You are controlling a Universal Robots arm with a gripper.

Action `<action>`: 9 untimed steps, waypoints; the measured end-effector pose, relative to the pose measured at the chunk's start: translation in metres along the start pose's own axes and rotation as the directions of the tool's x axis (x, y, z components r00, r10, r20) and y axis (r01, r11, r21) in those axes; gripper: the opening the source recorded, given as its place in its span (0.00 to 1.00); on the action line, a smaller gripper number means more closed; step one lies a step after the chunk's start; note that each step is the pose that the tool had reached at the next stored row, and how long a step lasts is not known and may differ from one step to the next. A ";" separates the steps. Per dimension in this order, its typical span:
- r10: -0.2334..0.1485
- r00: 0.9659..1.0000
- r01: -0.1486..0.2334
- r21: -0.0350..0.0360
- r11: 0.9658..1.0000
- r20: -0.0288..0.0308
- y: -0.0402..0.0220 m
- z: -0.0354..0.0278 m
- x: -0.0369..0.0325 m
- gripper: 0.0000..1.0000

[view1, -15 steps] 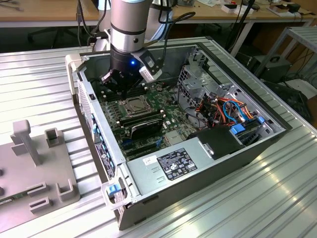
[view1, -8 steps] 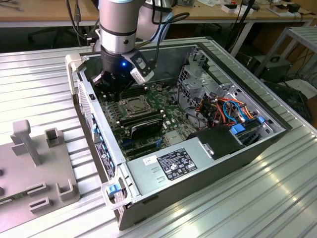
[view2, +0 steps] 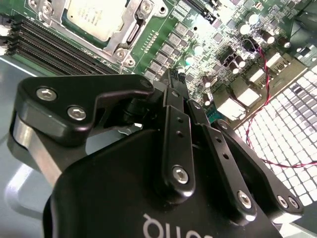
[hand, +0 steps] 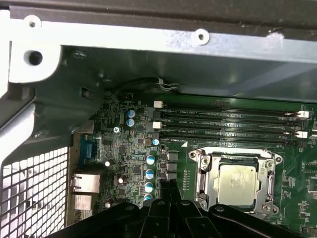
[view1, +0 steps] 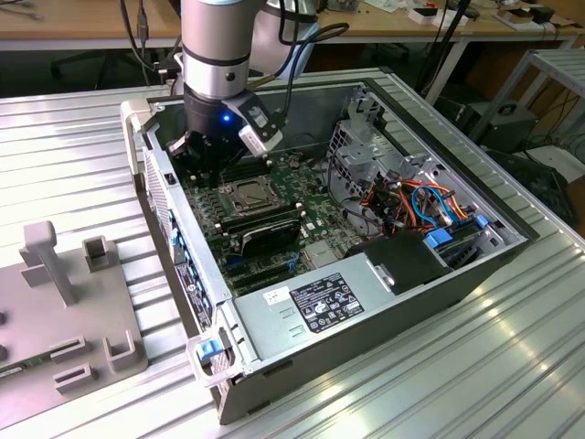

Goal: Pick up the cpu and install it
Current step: 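Install the first cpu locking lever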

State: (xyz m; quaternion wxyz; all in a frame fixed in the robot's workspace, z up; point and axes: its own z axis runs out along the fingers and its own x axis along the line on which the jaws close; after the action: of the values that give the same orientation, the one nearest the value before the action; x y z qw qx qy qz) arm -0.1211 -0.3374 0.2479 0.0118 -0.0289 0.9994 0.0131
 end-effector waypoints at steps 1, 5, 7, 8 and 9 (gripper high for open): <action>0.000 1.000 0.000 0.000 1.000 0.000 0.0000 -0.0021 0.0000 0.11; 0.000 1.000 0.000 0.000 1.000 0.000 0.0002 -0.0087 -0.0002 0.11; 0.000 1.000 0.000 0.000 1.000 0.000 0.0003 -0.0124 -0.0003 0.11; 0.000 1.000 0.000 0.000 1.000 0.000 0.0004 -0.0139 -0.0003 0.11; 0.000 1.000 0.000 0.000 1.000 0.000 0.0004 -0.0146 -0.0003 0.11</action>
State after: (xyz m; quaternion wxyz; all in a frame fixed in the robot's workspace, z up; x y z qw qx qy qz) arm -0.1211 -0.3374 0.2625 0.0118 -0.0289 0.9994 0.0131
